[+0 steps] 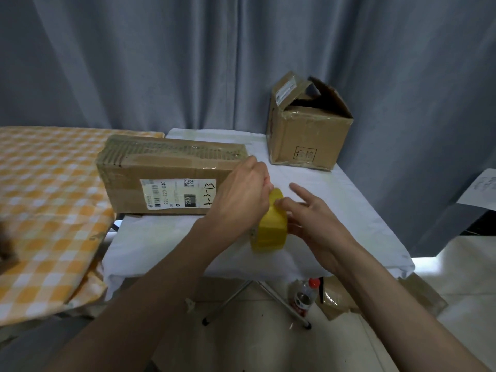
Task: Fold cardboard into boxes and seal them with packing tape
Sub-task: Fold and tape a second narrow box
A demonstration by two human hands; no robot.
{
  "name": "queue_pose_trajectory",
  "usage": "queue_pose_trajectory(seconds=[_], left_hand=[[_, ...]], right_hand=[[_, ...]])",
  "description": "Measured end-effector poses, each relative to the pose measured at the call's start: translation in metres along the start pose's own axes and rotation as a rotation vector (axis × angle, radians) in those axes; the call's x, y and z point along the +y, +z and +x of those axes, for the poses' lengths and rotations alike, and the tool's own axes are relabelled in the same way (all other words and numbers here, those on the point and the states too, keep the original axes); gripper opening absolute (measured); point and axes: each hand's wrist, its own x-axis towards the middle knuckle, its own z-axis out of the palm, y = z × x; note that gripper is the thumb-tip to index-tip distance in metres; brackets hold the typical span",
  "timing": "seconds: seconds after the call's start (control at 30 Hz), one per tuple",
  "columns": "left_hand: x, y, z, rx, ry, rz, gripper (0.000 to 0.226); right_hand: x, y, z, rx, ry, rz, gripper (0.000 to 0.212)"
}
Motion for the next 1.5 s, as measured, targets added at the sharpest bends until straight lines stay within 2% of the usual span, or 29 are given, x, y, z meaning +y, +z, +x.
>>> queue_pose_trajectory(seconds=[0.1,0.17,0.27,0.4,0.5,0.63,0.73,0.83,0.93,1.03,1.13,1.2,1.4,1.5], left_hand=[[0.000,-0.002,0.001,0.000,-0.006,0.025,0.009],[0.001,-0.006,0.002,0.023,-0.012,-0.006,0.008],[0.007,-0.018,0.005,0.143,-0.038,-0.196,0.009],[0.020,-0.033,0.003,0.280,-0.005,-0.332,0.011],[0.017,-0.034,0.003,0.299,-0.058,-0.379,0.008],[0.005,-0.031,0.013,0.267,-0.171,-0.353,0.009],[-0.003,-0.024,0.017,0.197,-0.191,-0.266,0.015],[-0.009,-0.022,0.019,0.100,-0.194,-0.149,0.033],[-0.015,-0.029,0.022,0.155,-0.153,0.005,0.045],[-0.030,-0.033,0.024,0.142,-0.033,0.074,0.038],[-0.046,-0.038,0.024,-0.039,-0.015,0.108,0.069],[-0.057,-0.038,0.022,-0.103,-0.032,0.114,0.077],[-0.071,-0.045,0.019,-0.118,-0.004,0.086,0.074],[-0.075,-0.059,0.016,-0.142,0.047,0.069,0.075]], right_hand=[[0.004,0.005,-0.006,-0.096,-0.044,-0.098,0.066],[0.002,0.007,-0.008,-0.087,-0.112,-0.099,0.059],[-0.008,0.006,-0.010,-0.059,-0.216,-0.054,0.045],[-0.016,0.006,-0.006,0.017,-0.257,-0.031,0.019],[-0.019,0.002,-0.006,-0.039,-0.288,-0.087,0.009],[-0.023,-0.008,-0.008,-0.075,-0.330,-0.173,0.009],[-0.025,-0.013,-0.010,-0.085,-0.398,-0.236,0.010],[-0.030,-0.019,-0.011,-0.088,-0.467,-0.283,0.014],[-0.036,-0.027,-0.003,-0.040,-0.503,-0.376,0.019],[-0.037,-0.034,0.016,0.011,-0.491,-0.471,0.035],[-0.028,-0.034,0.040,0.074,-0.432,-0.664,0.039],[-0.017,-0.034,0.053,0.098,-0.358,-0.799,0.038],[0.009,-0.038,0.069,0.130,-0.247,-1.062,0.033],[0.004,-0.032,0.074,0.124,-0.233,-1.079,0.035]])
